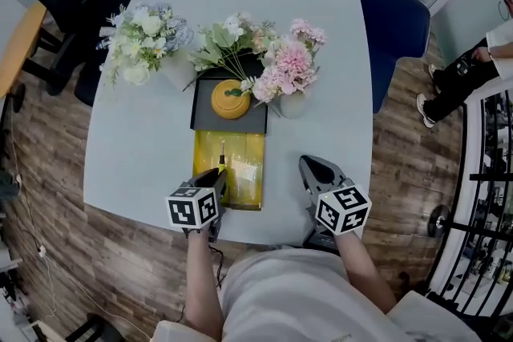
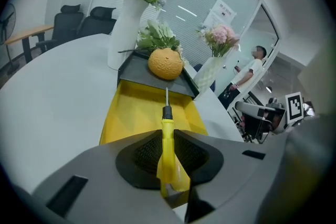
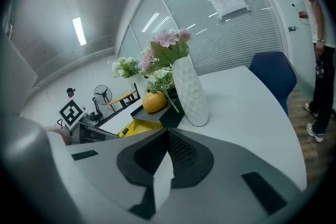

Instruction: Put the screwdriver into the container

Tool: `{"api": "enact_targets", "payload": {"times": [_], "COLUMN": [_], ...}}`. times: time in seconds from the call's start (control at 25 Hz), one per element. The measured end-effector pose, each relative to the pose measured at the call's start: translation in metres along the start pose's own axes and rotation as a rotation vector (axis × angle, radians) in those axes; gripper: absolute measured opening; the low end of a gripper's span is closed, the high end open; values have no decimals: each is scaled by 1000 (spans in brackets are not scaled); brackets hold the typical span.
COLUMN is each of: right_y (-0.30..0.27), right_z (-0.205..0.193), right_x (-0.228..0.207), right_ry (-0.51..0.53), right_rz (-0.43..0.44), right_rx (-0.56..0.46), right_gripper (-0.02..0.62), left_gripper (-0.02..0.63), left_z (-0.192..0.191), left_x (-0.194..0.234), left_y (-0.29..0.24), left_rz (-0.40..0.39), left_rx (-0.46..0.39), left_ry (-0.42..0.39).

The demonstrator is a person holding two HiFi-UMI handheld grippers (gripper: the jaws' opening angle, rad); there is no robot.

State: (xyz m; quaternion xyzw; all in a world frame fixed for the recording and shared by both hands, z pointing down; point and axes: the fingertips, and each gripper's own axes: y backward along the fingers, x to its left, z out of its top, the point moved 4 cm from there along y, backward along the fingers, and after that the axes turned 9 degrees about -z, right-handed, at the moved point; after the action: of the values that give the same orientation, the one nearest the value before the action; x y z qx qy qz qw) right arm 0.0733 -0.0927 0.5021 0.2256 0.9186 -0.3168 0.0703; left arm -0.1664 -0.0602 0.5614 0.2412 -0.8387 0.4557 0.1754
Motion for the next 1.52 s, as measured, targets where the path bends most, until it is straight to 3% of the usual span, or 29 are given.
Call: {"api": "enact_targets", "payload": {"times": [0.32, 0.72, 1.08, 1.52], "right_y": [-13, -25, -29, -20], "right_z": [-4, -10, -12, -8], "right_x": [-12, -16, -15, -12], "right_ry": [-17, -29, -24, -20], "right_rz": [-13, -15, -9, -7], "right_rx": [29, 61, 71, 45], "right_gripper": [15, 15, 15, 15], "left_gripper": [69, 68, 66, 123], "left_z": [-1, -12, -14, -6], "left_x": [11, 19, 22, 18], "left_y": [-17, -31, -35, -27], "left_rz": [46, 72, 86, 105], "left_rx": [145, 234, 258, 181], "left_ry": [-59, -71, -78, -99]}}
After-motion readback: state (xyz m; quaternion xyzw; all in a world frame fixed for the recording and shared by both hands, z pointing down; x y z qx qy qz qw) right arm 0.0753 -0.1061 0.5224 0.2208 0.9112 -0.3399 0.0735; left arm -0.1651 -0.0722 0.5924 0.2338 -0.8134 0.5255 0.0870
